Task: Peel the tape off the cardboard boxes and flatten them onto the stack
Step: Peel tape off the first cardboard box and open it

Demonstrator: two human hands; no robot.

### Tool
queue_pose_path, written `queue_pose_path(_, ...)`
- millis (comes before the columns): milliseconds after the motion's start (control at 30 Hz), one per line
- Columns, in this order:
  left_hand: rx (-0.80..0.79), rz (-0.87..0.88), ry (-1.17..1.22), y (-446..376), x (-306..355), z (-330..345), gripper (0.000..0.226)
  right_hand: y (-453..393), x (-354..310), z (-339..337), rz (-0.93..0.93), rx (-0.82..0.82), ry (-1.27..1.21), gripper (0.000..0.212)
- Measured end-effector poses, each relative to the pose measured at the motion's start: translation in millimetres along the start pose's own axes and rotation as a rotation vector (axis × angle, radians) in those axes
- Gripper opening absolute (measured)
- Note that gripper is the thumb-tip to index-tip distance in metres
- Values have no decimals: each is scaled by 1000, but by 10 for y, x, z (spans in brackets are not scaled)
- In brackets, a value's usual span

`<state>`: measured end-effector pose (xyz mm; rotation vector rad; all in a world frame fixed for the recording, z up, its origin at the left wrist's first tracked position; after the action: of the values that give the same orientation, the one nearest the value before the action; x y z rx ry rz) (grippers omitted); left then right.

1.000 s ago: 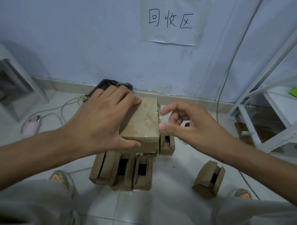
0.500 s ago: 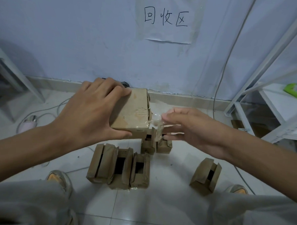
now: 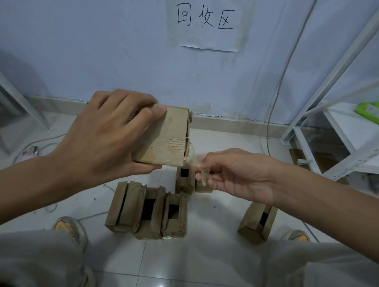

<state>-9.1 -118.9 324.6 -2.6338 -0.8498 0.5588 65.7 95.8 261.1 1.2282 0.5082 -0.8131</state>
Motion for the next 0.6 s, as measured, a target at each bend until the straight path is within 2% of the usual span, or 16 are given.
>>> queue_pose_path(100,20,29,-9,2,-3,-14,92,45,-16,35,28,-45,141,25)
queue_pose_path(200,19,47,-4,5,-15,-3,93,78,-65,32,-57,-8,274,16)
queue_pose_path(267,8,41,10,17,-33,31,94,73,-118,4,-163,22,202,19)
queue_pose_path(367,2,4,59,33,-72,70,97,103,-160,14,-285,-43,111,18)
queue_pose_path(533,12,-29,99,39,-127,63,98,110,-141,19,-377,-109,63,29)
queue_pose_path(600,12,-28,106,43,-128,69,98,120,-154,24,-391,-142,71,27)
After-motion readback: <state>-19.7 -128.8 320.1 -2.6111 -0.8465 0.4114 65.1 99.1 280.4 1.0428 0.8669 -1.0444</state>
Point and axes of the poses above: each hand's wrist, its own y-axis away from the middle knuckle, its own z-axis out of the palm, x = y × z, the point moved 4 cm from there along -y, towards the middle knuckle, and after that the axes turned 3 degrees about -y, right-handed, at the moved point
